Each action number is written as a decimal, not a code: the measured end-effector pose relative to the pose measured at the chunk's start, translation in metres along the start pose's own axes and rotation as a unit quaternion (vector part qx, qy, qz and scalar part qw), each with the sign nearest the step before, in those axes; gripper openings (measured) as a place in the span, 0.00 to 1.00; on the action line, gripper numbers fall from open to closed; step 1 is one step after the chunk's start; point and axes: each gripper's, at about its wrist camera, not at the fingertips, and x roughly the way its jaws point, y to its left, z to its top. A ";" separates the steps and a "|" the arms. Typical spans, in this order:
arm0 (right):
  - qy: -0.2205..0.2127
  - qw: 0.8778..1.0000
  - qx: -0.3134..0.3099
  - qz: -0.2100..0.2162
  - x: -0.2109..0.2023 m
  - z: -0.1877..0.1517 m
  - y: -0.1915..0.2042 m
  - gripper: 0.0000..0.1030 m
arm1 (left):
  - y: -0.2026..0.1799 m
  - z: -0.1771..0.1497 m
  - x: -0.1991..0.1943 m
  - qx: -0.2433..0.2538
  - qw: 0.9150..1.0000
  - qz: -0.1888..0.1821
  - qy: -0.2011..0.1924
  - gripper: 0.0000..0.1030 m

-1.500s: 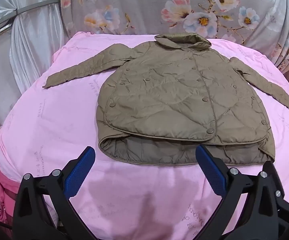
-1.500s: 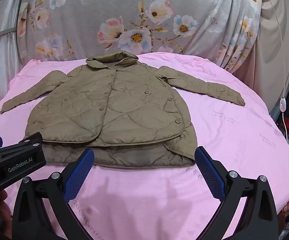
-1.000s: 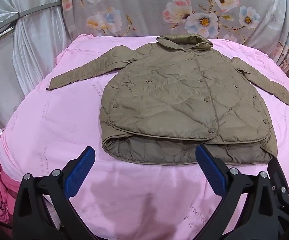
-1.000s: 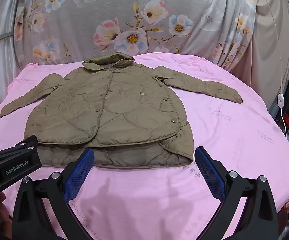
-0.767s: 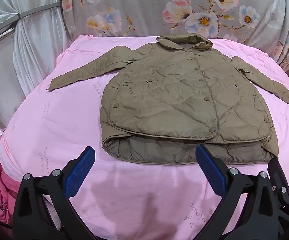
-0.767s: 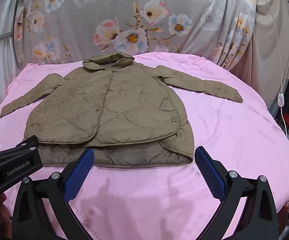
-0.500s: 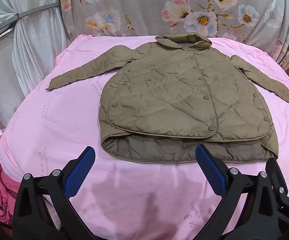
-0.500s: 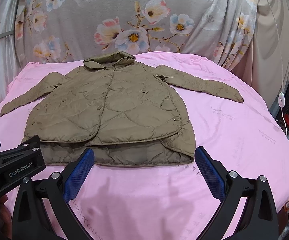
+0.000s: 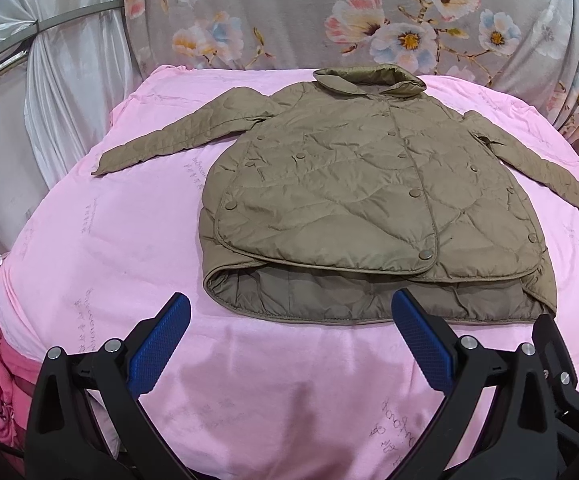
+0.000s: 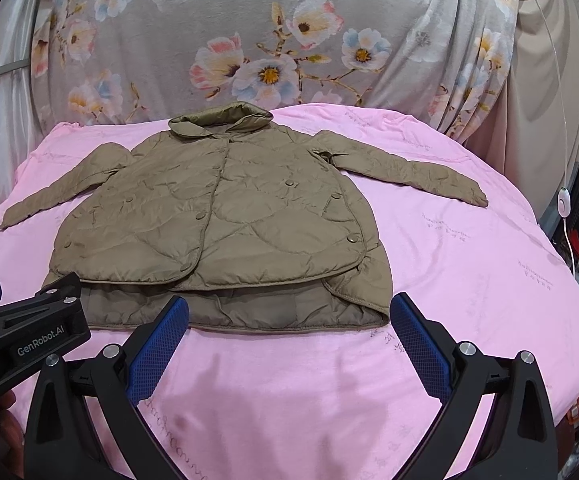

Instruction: Fold large clothes

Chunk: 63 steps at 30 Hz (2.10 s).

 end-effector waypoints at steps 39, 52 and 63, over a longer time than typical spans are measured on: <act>0.008 1.000 -0.007 0.000 0.001 -0.004 0.009 0.95 | 0.008 -0.004 0.000 -0.006 1.000 -0.006 0.005 0.95; 0.013 1.000 -0.008 0.001 0.007 -0.008 0.013 0.95 | 0.010 -0.007 0.001 -0.007 1.000 -0.006 0.007 0.95; 0.015 1.000 -0.008 0.001 0.009 -0.010 0.015 0.95 | 0.013 -0.007 0.007 -0.004 1.000 -0.001 0.011 0.95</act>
